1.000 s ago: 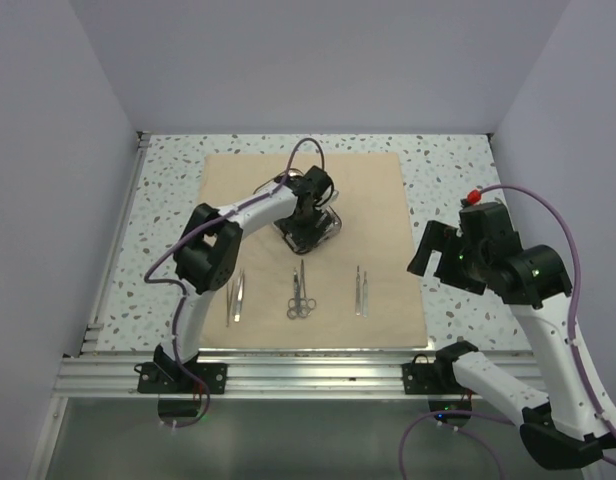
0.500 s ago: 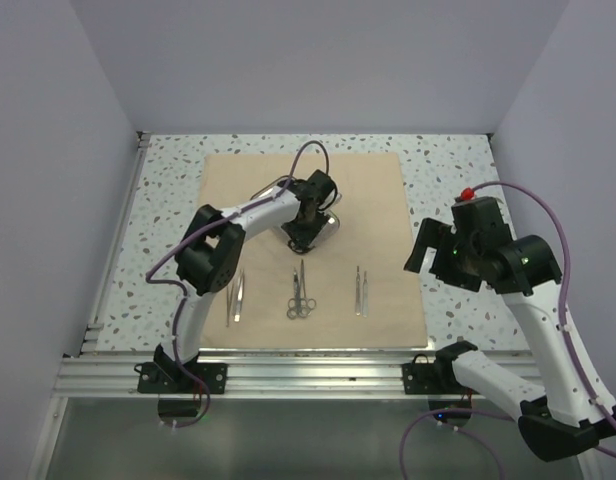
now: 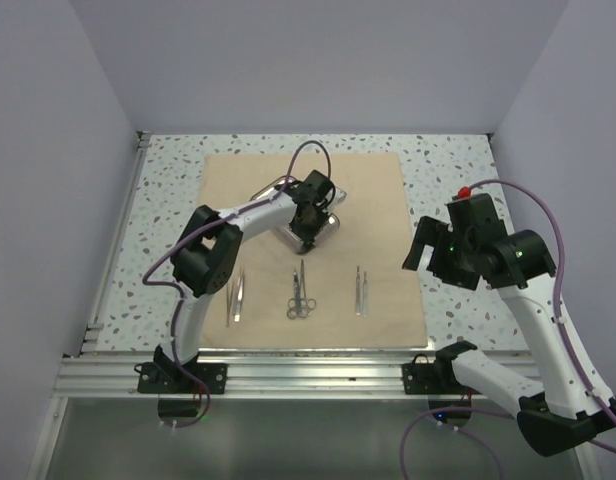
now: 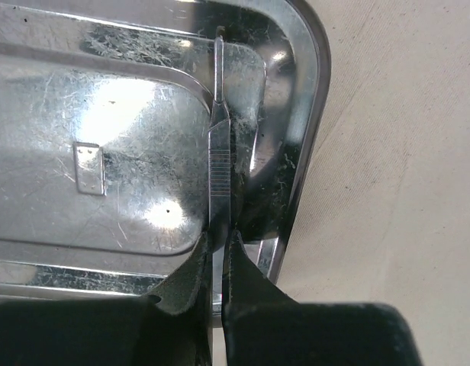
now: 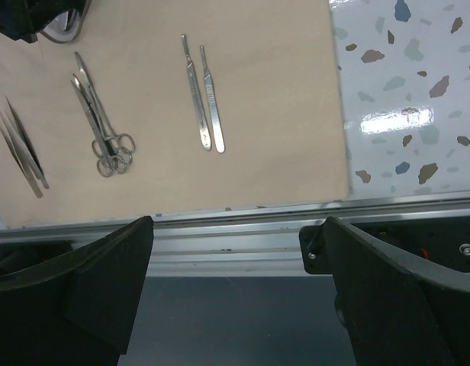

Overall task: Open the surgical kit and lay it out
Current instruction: Pick up the medical item from the container.

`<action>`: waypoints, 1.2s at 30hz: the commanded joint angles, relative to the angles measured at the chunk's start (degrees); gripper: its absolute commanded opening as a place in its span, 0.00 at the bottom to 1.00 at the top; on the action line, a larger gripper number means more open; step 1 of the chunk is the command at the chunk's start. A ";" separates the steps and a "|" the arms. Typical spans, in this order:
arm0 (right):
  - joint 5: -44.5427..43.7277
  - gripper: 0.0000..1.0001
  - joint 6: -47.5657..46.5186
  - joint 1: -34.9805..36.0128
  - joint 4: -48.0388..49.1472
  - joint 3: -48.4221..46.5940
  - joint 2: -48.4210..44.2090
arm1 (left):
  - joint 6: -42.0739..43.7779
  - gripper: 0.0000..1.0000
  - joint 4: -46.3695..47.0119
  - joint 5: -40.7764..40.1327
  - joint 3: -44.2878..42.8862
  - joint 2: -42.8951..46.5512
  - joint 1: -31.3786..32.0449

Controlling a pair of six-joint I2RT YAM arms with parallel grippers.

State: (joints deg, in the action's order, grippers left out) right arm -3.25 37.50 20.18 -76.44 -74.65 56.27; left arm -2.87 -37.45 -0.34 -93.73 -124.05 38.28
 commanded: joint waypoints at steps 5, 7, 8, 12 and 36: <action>0.78 0.97 1.09 -0.23 2.09 0.56 -0.20 | -1.43 0.00 -2.01 8.33 -0.04 -5.60 -0.49; 1.13 0.97 1.26 -0.15 2.18 0.65 -0.28 | -2.48 0.00 -3.15 9.39 -3.80 -4.98 -0.58; 1.14 0.97 1.35 -0.23 2.35 0.65 -0.46 | -2.84 0.00 -3.41 9.83 -5.13 -4.54 -0.58; 1.40 0.97 1.53 -0.15 2.35 0.91 -1.25 | -4.94 0.00 -7.88 10.80 -12.78 -4.80 -0.58; 4.56 0.98 1.18 -0.15 -2.92 0.65 -11.00 | -40.79 0.00 -4.56 0.52 1.88 14.53 12.15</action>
State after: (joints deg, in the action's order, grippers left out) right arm -1.08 38.63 20.18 -76.66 -73.54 47.13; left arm -33.61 -44.86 4.23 -94.02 -112.90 45.23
